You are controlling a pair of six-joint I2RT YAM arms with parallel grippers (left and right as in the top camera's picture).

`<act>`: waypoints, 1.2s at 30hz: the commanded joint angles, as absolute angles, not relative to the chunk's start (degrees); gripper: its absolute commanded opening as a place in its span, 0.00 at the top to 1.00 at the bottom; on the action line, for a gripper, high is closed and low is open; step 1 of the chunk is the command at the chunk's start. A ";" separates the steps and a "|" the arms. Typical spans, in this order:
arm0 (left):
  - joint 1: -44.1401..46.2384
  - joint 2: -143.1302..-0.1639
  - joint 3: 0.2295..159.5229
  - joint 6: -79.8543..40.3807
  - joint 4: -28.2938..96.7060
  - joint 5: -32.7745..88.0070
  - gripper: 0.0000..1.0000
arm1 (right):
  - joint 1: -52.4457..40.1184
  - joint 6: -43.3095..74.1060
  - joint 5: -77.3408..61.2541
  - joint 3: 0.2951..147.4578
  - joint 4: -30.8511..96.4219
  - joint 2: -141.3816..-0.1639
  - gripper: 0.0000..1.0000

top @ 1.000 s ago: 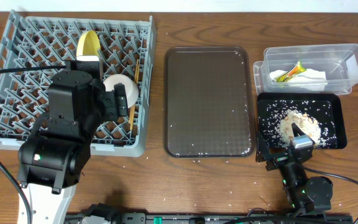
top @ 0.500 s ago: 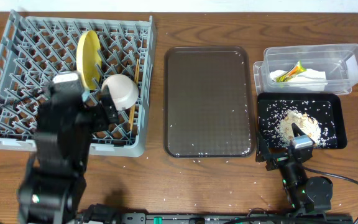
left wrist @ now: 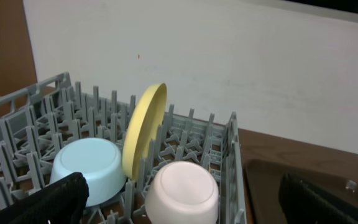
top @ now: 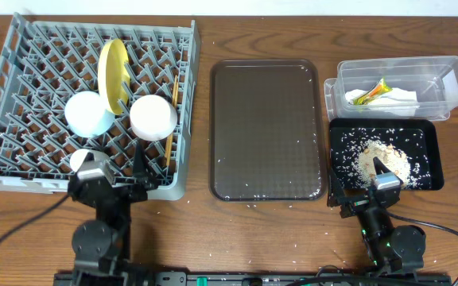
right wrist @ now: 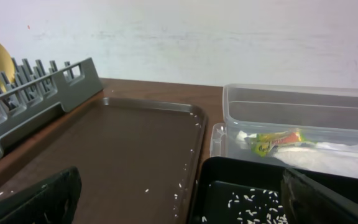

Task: Sort waste into correct bins and load items into the dishwasher

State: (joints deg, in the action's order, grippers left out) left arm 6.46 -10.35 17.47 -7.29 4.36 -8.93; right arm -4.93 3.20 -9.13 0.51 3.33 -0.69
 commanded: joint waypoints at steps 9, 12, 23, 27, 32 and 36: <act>5.37 -0.10 7.29 -6.07 0.67 -8.14 0.02 | -4.47 2.70 -8.80 0.32 3.42 -0.32 0.01; 5.37 -0.10 4.56 -6.09 -0.78 -8.14 0.02 | -4.47 2.68 -8.80 0.32 3.42 -0.32 0.01; 5.37 -0.08 0.23 -6.09 0.23 -8.14 0.02 | -4.47 2.70 -8.80 0.32 3.42 -0.32 0.01; 5.37 -0.10 0.23 -6.09 2.24 -8.16 0.02 | -4.45 2.70 -8.80 0.32 3.42 -0.32 0.01; 5.37 -0.45 0.23 -6.09 3.40 -8.14 0.02 | -4.47 2.68 -8.80 0.32 3.42 -0.32 0.01; 5.37 -0.62 0.23 -6.09 3.40 -8.14 0.02 | -4.47 2.70 -8.80 0.32 3.42 -0.32 0.01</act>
